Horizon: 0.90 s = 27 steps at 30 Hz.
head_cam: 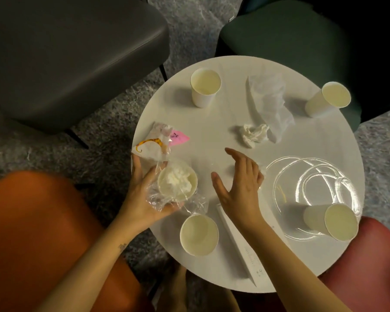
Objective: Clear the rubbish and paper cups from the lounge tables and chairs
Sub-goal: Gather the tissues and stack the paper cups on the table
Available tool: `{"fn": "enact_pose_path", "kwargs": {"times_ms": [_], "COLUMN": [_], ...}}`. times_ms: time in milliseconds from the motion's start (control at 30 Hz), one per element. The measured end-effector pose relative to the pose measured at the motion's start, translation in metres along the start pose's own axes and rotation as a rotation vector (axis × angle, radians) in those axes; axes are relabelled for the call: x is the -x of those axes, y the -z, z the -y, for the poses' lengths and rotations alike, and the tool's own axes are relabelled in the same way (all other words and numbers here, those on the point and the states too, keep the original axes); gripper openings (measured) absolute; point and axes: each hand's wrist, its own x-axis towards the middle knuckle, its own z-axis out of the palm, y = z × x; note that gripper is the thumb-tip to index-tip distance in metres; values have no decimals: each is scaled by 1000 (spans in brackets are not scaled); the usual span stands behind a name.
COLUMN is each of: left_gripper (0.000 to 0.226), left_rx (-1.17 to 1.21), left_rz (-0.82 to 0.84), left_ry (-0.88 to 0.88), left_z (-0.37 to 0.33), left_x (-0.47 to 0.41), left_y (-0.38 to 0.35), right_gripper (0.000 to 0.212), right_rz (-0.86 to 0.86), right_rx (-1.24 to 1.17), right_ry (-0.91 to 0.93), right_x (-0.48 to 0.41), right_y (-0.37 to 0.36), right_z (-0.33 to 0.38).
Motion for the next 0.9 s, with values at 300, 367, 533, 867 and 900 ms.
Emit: {"fn": "enact_pose_path", "kwargs": {"times_ms": [300, 367, 533, 867, 900], "left_gripper": [84, 88, 93, 65, 60], "left_rx": [197, 214, 237, 74, 92], "left_rz": [-65, -117, -158, -429, -487], "left_ry": [145, 153, 75, 393, 420], "left_z": [-10, -10, -15, -10, -16], "left_x": [14, 15, 26, 92, 103], "left_y": [-14, -17, -18, -45, -50], "right_gripper": [45, 45, 46, 43, 43], "right_rz": [17, 19, 51, 102, 115], "right_rx": [-43, -45, -65, -98, -105], "right_ry": [43, 52, 62, 108, 121], "right_x": [12, 14, 24, 60, 66], "right_y": [3, 3, 6, 30, 33], "right_z": [1, -1, -12, -52, -54]}}
